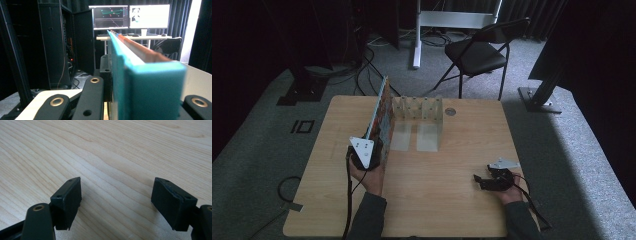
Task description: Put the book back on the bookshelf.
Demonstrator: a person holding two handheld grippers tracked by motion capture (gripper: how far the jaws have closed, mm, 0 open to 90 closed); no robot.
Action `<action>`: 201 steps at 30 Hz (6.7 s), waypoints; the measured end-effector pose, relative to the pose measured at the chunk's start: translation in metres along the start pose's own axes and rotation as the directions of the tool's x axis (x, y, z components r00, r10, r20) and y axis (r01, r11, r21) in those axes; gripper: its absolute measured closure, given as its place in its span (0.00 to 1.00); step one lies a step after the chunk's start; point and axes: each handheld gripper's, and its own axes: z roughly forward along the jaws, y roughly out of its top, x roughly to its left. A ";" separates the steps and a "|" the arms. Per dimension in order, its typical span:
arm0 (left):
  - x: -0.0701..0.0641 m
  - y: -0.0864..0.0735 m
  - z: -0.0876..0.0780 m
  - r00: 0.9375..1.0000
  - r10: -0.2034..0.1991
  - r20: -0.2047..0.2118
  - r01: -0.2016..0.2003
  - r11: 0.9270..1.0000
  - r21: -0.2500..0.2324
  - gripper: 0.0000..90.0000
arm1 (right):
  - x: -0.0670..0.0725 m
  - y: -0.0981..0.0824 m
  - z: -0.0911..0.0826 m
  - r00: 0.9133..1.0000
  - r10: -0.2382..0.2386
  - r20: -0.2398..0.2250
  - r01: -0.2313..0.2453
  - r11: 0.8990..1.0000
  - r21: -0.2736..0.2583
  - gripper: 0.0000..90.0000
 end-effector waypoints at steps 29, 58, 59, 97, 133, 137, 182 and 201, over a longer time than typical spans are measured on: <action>-0.001 -0.001 0.005 1.000 0.000 -0.009 0.000 1.000 -0.002 0.89 | 0.000 0.000 0.000 1.000 0.000 -0.001 0.000 1.000 0.000 0.27; 0.003 -0.001 0.005 1.000 -0.018 -0.002 0.018 1.000 0.002 0.89 | 0.000 0.000 0.000 1.000 0.001 0.000 -0.001 1.000 0.000 0.27; 0.003 -0.001 0.005 1.000 -0.019 -0.002 0.019 1.000 0.002 0.89 | 0.000 0.000 0.000 1.000 0.001 -0.001 -0.001 1.000 0.000 0.27; 0.004 -0.002 0.004 1.000 -0.026 0.000 0.026 1.000 0.000 0.88 | 0.000 0.000 0.000 1.000 -0.001 -0.002 0.001 1.000 0.000 0.26; 0.013 -0.003 -0.002 0.995 -0.032 0.096 0.028 0.999 0.047 0.69 | 0.000 0.000 0.000 1.000 -0.001 -0.002 0.001 1.000 0.001 0.26; 0.014 -0.004 -0.002 0.994 -0.028 0.107 0.021 0.997 0.068 0.67 | 0.000 0.000 0.000 1.000 -0.002 -0.002 0.002 1.000 0.001 0.26; 0.021 -0.007 -0.027 0.981 -0.015 0.192 -0.009 0.992 0.126 0.60 | 0.000 0.000 0.000 1.000 -0.001 -0.001 0.001 1.000 0.001 0.26; 0.022 -0.015 -0.044 0.978 -0.015 0.208 -0.014 0.990 0.139 0.60 | 0.000 0.000 0.000 1.000 -0.002 -0.002 0.002 1.000 0.001 0.26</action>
